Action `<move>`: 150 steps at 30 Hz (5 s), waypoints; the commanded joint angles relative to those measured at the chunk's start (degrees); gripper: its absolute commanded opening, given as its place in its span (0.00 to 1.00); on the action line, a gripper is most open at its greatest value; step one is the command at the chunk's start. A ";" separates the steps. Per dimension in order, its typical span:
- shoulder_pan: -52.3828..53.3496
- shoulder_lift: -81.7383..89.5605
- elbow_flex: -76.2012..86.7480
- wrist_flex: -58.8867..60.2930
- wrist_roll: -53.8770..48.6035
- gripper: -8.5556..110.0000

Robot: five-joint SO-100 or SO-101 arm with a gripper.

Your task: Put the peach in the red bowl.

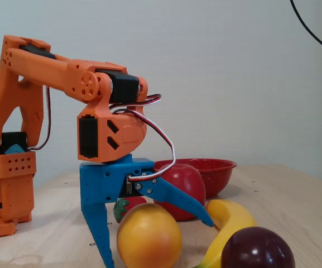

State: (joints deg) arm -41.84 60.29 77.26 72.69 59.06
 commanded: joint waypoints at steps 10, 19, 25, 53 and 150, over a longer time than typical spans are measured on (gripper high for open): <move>0.44 2.81 0.44 -1.58 1.41 0.44; 0.62 3.08 0.97 -1.67 1.67 0.37; 0.79 3.16 1.23 -2.02 2.37 0.28; 11.51 25.31 -32.34 30.41 -28.92 0.07; 48.96 57.74 15.29 -5.01 -53.44 0.07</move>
State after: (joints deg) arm 9.23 108.90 89.47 70.14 6.42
